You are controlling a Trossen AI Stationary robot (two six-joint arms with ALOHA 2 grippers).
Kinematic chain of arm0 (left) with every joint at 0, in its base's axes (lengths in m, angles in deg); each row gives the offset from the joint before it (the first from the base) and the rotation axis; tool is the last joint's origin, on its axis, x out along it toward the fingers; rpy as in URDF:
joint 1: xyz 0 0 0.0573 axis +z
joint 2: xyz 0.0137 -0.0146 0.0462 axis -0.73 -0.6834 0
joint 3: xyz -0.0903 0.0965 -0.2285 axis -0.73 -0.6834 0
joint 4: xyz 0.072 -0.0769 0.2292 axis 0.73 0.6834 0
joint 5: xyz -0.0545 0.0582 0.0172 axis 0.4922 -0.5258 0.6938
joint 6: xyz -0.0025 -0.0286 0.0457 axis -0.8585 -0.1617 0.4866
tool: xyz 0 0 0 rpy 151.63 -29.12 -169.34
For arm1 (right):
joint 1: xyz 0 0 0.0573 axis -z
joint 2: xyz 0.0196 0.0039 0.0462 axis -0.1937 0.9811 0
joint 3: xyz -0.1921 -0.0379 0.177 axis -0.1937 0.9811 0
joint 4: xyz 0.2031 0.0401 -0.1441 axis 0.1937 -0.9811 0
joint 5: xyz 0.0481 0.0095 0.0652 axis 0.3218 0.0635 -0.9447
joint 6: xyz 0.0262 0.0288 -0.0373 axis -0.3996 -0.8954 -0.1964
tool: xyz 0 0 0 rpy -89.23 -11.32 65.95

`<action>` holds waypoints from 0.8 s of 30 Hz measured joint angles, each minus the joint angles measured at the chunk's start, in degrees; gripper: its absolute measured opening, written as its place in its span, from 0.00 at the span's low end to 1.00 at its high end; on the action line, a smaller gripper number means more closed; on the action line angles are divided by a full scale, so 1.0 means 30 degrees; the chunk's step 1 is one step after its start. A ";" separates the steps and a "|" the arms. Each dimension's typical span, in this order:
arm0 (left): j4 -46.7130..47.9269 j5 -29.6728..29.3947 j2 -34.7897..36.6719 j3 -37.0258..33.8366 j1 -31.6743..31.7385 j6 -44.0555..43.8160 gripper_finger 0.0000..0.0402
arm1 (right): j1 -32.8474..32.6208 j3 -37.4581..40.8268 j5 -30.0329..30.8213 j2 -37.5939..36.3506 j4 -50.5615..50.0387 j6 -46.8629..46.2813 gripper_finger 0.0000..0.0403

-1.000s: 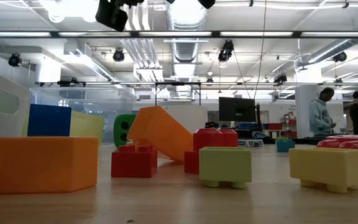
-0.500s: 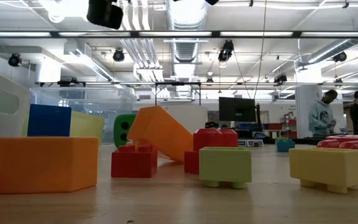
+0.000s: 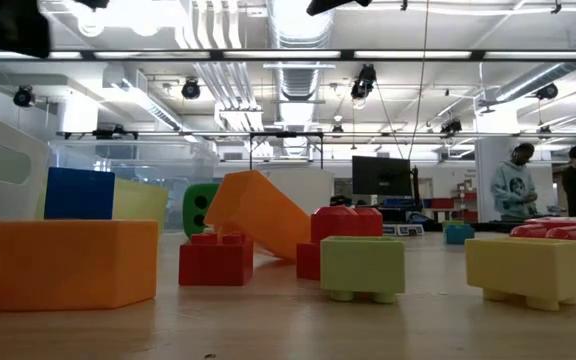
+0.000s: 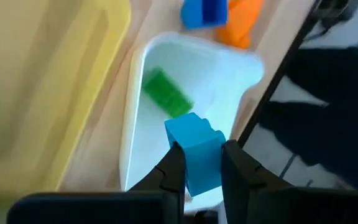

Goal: Pick & Place Toys
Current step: Put the right blue game piece into the white bin

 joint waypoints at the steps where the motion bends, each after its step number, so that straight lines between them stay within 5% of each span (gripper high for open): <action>1: 0.0059 -0.0197 -0.0020 -0.0067 -0.0555 -0.0483 0.13 | 0.0019 0.0000 0.0174 -0.0038 -0.0010 -0.0007 0.86; 8: -0.0455 -0.0880 -0.0044 -0.1881 -0.3561 -0.5099 0.13 | 0.0062 0.0007 0.0422 -0.0054 -0.0151 0.0148 0.86; 17: -0.7529 -0.1077 -0.0057 -0.5630 -0.5710 -1.0834 0.13 | 0.0171 0.0022 0.0446 -0.0054 -0.0579 0.0339 0.86; 24: -0.8574 -0.1251 -0.0057 -0.7174 -0.6015 -1.1540 0.13 | 0.0200 0.0022 0.0442 -0.0054 -0.1020 0.0336 0.86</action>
